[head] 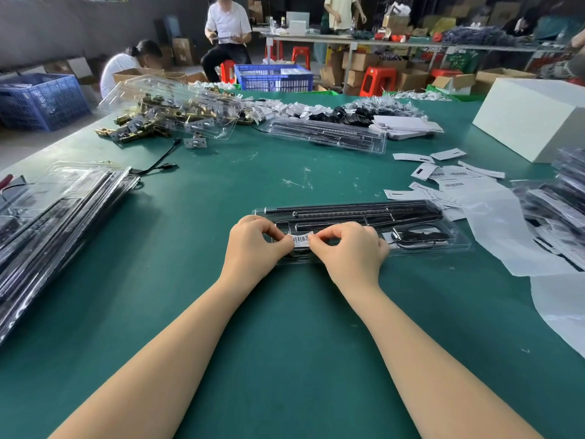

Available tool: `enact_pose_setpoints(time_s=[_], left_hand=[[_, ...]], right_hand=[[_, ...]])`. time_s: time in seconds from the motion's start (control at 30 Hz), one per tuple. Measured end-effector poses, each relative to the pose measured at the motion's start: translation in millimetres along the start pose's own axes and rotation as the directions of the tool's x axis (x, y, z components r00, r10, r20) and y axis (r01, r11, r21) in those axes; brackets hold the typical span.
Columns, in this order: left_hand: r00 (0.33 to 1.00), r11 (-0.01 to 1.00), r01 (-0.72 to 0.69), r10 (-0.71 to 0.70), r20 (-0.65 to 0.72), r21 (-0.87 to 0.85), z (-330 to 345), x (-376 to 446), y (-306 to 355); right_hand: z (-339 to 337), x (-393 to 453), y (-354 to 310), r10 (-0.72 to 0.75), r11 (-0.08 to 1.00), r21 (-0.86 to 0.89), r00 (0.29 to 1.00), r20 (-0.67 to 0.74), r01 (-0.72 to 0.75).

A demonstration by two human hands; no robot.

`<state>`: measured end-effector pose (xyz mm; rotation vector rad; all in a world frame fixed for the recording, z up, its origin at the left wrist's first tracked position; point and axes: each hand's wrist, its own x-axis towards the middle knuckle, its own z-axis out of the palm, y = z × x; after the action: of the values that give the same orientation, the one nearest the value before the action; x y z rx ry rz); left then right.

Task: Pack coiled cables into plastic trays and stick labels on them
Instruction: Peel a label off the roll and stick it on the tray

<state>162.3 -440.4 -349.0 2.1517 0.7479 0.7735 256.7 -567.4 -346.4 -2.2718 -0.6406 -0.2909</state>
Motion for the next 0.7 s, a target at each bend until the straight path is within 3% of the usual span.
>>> enact_pose_setpoints(time_s=[0.1, 0.2, 0.3, 0.37, 0.53, 0.7], left_hand=[[0.999, 0.998, -0.051, 0.051, -0.003, 0.047, -0.5, -2.6, 1.4], [0.998, 0.985, -0.067, 0.066, 0.009, 0.157, -0.5, -5.6, 2.9], [0.960, 0.900, -0.273, 0.279, 0.033, 0.339, -3.3, -8.9, 6.9], [0.922, 0.840, -0.381, 0.377, 0.092, 0.386, -6.5, -11.3, 9.0], [0.930, 0.819, -0.366, 0.339, 0.141, 0.441, -10.1, -13.1, 7.7], [0.945, 0.813, -0.317, 0.230, 0.231, 0.487, -13.5, -5.1, -2.1]], right_hand=[[-0.7, 0.4, 0.3, 0.019, 0.999, 0.027, 1.000, -0.013, -0.019], [-1.3, -3.3, 0.6, -0.098, 0.995, -0.008, 0.995, 0.003, 0.098], [-2.8, -10.0, 2.9, -0.287, 0.947, -0.114, 0.951, 0.110, 0.299], [-5.4, -10.9, 7.6, -0.311, 0.913, -0.212, 0.932, 0.188, 0.348], [-16.8, -0.7, 19.2, -0.103, 0.913, -0.370, 0.974, 0.203, 0.174], [-51.9, 25.0, 48.9, 0.179, 0.935, -0.302, 0.983, -0.048, -0.185]])
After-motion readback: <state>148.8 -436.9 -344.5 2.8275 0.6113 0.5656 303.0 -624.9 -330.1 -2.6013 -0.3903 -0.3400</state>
